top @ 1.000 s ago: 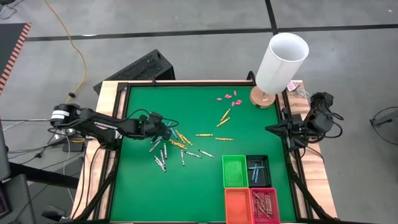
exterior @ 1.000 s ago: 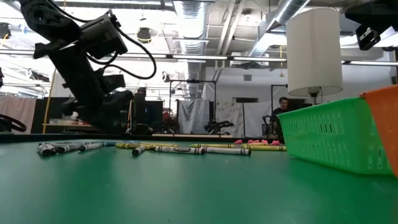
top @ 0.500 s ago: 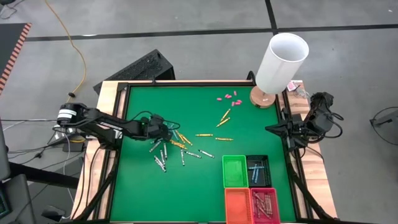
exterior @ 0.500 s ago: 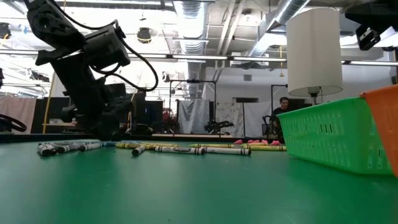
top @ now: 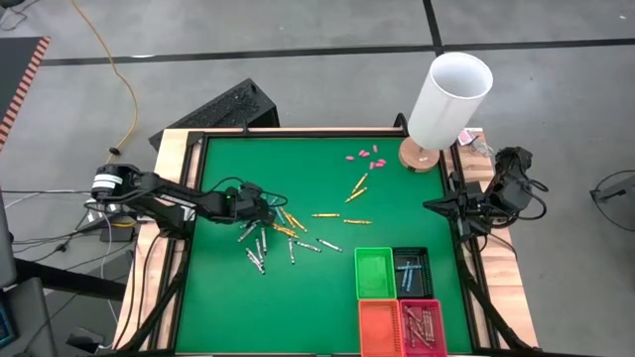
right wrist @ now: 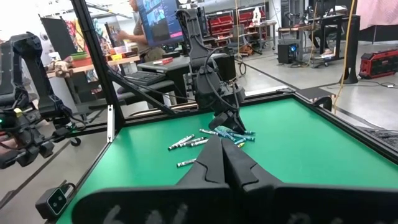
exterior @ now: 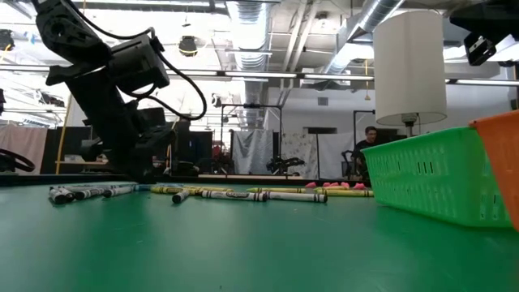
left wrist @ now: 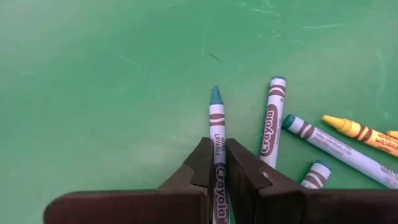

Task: Sort crayons
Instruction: Put the blue crayon into the black bin

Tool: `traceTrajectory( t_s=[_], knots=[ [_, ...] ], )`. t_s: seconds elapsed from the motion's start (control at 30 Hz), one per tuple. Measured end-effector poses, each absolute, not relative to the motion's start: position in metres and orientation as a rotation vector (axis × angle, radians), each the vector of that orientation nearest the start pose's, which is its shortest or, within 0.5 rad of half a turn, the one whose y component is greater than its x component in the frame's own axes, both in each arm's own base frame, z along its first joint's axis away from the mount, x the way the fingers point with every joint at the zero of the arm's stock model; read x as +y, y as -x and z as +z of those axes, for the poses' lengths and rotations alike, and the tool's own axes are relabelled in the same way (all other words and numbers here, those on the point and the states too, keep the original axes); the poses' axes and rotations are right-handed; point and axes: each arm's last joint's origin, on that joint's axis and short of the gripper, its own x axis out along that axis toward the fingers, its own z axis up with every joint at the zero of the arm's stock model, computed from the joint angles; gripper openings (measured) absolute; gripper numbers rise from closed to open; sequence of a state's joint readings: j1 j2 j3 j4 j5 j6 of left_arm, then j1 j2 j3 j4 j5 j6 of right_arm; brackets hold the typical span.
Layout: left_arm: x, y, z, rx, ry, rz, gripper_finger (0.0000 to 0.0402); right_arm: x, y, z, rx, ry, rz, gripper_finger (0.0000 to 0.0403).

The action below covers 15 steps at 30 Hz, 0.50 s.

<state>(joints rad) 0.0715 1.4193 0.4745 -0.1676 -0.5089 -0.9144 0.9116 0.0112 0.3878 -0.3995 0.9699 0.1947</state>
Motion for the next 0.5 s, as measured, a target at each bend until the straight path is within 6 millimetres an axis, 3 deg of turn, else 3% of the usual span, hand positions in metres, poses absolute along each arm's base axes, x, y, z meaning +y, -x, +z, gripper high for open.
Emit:
traceTrajectory(
  t_s=[0.23,0.5],
  knots=[
    [0.031,-0.226,0.133,0.74,0.52,0.932,0.0006,0.022,-0.047,0.25,0.008,-0.176,-0.059,0.0],
    [0.026,-0.263,0.187,0.562,0.471,0.829,0.0004,0.022,-0.047,0.25,0.008,-0.176,-0.059,0.0]
  ],
)
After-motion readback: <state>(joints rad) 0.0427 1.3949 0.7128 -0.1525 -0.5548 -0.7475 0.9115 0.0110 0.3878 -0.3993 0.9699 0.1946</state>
